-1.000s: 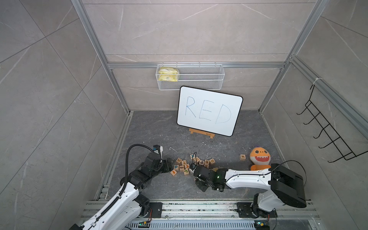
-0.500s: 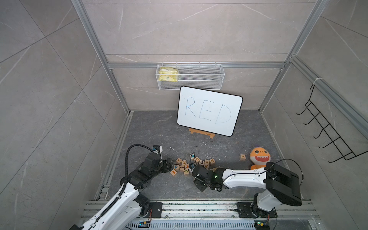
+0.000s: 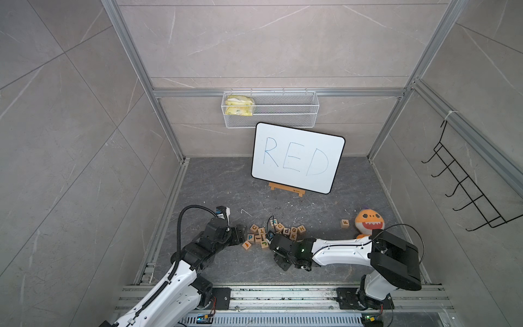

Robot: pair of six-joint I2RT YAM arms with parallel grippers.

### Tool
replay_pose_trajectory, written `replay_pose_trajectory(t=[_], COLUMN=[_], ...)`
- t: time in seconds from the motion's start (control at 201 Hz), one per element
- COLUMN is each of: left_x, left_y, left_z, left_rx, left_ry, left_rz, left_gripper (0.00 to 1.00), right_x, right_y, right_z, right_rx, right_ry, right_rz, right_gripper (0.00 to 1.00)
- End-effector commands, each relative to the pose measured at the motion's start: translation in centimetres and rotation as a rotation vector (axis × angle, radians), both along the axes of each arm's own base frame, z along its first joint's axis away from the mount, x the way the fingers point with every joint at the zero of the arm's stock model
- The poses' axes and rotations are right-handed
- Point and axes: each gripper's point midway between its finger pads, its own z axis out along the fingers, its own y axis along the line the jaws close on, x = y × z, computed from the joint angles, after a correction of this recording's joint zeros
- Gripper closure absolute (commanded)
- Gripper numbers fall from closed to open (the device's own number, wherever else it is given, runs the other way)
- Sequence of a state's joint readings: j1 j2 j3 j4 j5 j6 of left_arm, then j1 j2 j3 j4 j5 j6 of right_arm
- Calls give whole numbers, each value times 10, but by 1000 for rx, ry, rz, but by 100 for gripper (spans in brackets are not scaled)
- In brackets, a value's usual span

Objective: Assemble the uppercase word "red" with letter blocks
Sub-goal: Pick up the letter block from the center of the board, then place the letter block at the center of the board.

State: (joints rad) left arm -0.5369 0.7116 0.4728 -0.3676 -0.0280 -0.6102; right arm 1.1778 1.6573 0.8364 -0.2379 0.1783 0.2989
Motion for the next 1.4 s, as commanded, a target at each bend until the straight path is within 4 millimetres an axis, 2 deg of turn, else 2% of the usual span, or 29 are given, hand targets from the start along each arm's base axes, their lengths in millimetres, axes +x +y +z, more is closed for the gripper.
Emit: replay_pose_trajectory(t=[0.0, 0.104, 0.139, 0.194, 0.264, 0.338, 0.438, 0.473, 0.557, 0.712, 0.876, 1.06, 1.234, 1.393], left_x=[2, 2, 2, 2, 3, 5, 9, 11, 16, 21, 20, 13, 10, 10], left_y=[2, 2, 2, 3, 5, 7, 2, 2, 9, 19, 20, 22, 19, 16], left_z=[4, 5, 6, 8, 12, 17, 24, 26, 30, 32, 26, 17, 16, 15], left_rx=[7, 4, 2, 1, 2, -7, -35, -37, -18, 20, 25, 29, 17, 10], left_ry=[-23, -22, -23, -25, -30, -43, -69, -76, -82, -86, -72, -52, -56, -57], left_rz=[7, 10, 13, 17, 34, 54, 47, 53, 98, 159, 158, 153, 129, 112], left_gripper=[24, 24, 24, 24, 24, 24, 24, 24, 24, 23, 23, 22, 22, 22], right_x=[-4, -5, -4, -1, 5, 21, 51, 64, 98, 153, 194, 221, 241, 256], right_y=[1, -2, -4, -7, -11, -16, -9, -6, 13, 50, 56, 55, 56, 56], right_z=[9, 16, 21, 36, 66, 99, 138, 146, 154, 134, 96, 65, 38, 22], right_rx=[14, 22, 30, 63, 126, 167, 169, 164, 172, 196, 145, 129, 114, 98], right_ry=[8, 7, 5, -2, -20, -74, -165, -166, -156, -136, -128, -102, -70, -66], right_rz=[-19, -66, -96, -165, -277, -418, -543, -599, -676, -703, -755, -798, -836, -836], right_gripper=[77, 83, 88, 89, 92, 99, 94, 100, 100, 100, 100, 100, 98, 96])
